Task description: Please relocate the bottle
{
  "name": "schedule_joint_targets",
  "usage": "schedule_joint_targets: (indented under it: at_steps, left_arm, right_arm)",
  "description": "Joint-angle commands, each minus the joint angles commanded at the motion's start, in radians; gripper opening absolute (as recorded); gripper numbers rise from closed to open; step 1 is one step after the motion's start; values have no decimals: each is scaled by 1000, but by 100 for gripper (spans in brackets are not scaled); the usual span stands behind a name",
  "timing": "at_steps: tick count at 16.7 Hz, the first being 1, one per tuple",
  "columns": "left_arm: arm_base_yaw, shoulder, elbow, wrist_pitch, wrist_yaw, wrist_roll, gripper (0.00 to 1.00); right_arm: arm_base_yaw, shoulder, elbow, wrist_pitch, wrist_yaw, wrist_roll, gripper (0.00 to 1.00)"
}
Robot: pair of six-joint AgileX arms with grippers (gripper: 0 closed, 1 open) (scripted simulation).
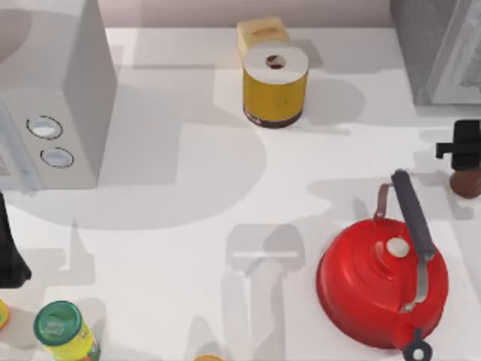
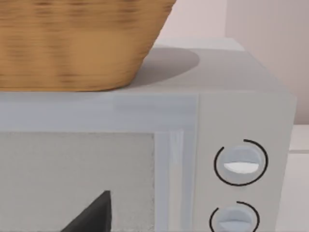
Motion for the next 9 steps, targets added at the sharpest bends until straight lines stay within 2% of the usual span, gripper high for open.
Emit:
schedule_joint_targets:
  at_steps: [3,9]
  left_arm:
    - [0,0,0,0,0,0,100]
    - [0,0,0,0,0,0,100]
  right_arm:
    - [0,0,0,0,0,0,98]
    - [0,0,0,0,0,0,100]
